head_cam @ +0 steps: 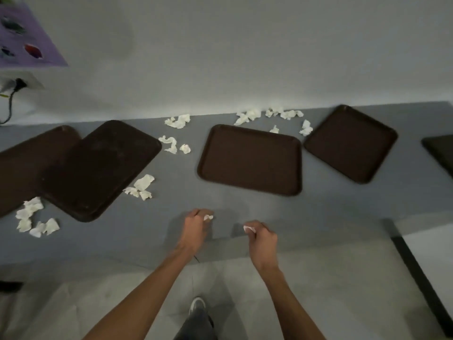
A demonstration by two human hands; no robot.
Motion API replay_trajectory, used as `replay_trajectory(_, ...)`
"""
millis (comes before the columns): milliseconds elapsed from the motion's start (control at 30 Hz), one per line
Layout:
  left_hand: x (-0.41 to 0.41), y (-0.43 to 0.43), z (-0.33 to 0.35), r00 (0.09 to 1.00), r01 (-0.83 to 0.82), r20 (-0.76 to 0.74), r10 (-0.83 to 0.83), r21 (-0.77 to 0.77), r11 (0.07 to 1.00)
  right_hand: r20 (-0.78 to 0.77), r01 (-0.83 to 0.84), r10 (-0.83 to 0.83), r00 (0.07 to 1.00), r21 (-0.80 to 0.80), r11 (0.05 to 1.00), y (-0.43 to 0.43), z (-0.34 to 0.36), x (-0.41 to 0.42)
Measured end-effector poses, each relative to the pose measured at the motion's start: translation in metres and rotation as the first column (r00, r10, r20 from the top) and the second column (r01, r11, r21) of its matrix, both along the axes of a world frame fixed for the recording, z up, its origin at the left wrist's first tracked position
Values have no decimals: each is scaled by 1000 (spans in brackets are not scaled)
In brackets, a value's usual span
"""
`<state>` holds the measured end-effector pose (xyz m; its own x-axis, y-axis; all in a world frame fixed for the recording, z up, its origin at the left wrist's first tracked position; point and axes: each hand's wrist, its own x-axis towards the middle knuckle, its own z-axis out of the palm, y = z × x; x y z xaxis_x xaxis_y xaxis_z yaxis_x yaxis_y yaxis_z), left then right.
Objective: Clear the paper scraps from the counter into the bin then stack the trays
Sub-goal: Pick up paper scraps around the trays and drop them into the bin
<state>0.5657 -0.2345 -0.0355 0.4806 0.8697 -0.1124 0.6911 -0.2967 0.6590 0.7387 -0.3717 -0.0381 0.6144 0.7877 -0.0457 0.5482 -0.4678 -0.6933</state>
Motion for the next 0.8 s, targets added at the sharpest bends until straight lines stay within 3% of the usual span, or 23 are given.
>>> replay_trajectory(100, 47, -46, 11, 994, 29, 106, -34, 45, 999, -88, 105, -95, 992, 111, 988, -58, 21, 26)
replay_trajectory(433, 226, -254, 24, 947, 262, 179, -267, 56, 964, -214, 465, -422, 881, 222, 857, -287, 42, 151)
replay_trajectory(800, 425, -435, -13, 770, 637, 91, -631, -63, 768, -335, 827, -763, 553, 110, 551, -509, 8, 302)
